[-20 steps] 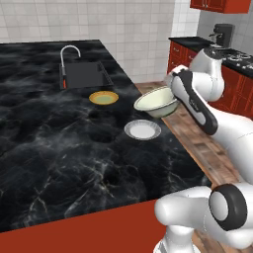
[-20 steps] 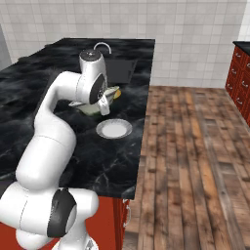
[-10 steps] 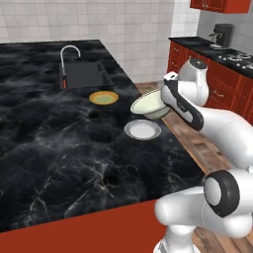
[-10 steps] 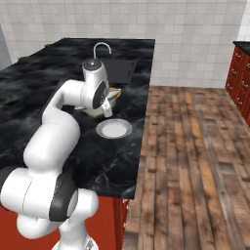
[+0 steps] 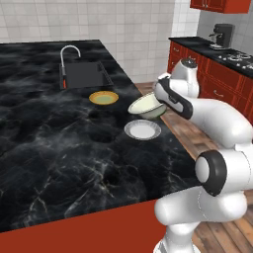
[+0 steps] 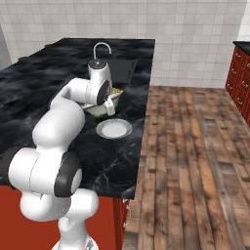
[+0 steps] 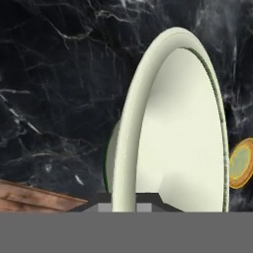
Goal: Move the bowls from the cabinet to the plates on the dining table.
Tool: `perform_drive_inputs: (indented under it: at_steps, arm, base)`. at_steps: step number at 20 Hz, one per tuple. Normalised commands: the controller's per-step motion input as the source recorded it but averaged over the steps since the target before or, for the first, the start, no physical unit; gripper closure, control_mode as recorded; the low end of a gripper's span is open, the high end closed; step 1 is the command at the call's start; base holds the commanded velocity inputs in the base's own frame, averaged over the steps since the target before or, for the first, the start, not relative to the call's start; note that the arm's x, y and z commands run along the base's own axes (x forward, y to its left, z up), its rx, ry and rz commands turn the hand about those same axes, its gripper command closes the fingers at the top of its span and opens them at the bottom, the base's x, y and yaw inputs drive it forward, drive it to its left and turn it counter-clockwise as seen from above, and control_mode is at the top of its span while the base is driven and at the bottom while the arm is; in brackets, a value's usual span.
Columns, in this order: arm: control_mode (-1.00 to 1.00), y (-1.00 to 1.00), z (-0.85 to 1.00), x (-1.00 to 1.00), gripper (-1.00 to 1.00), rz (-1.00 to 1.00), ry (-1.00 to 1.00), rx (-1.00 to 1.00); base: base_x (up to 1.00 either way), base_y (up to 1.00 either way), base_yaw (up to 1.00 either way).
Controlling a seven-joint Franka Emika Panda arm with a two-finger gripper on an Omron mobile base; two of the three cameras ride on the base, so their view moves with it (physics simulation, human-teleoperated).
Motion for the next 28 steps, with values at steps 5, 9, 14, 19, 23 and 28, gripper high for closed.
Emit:
perform_drive_inputs:
  at_steps: [5, 9, 14, 19, 23, 28]
  arm:
    - [-1.0, 0.0, -0.27, 0.27, 1.0, 0.0, 0.08, 0.0]
    - [-1.0, 0.0, -0.33, 0.25, 1.0, 0.0, 0.0, 0.02]
    - [-1.0, 0.0, -0.36, 0.28, 1.0, 0.0, 0.01, 0.02]
    - [-1.0, 0.0, -0.29, 0.3, 1.0, 0.0, 0.0, 0.03]
    - [-1.0, 0.0, -0.23, 0.29, 1.0, 0.0, 0.0, 0.03]
    - [-1.0, 0.0, -0.2, 0.28, 1.0, 0.0, 0.0, 0.02]
  base:
    - [0.0, 0.0, 0.0]
    - [0.0, 0.0, 0.0]
    - [0.0, 0.0, 0.0]
    - [0.0, 0.0, 0.0]
    - [0.0, 0.0, 0.0]
    - [0.0, 0.0, 0.0]
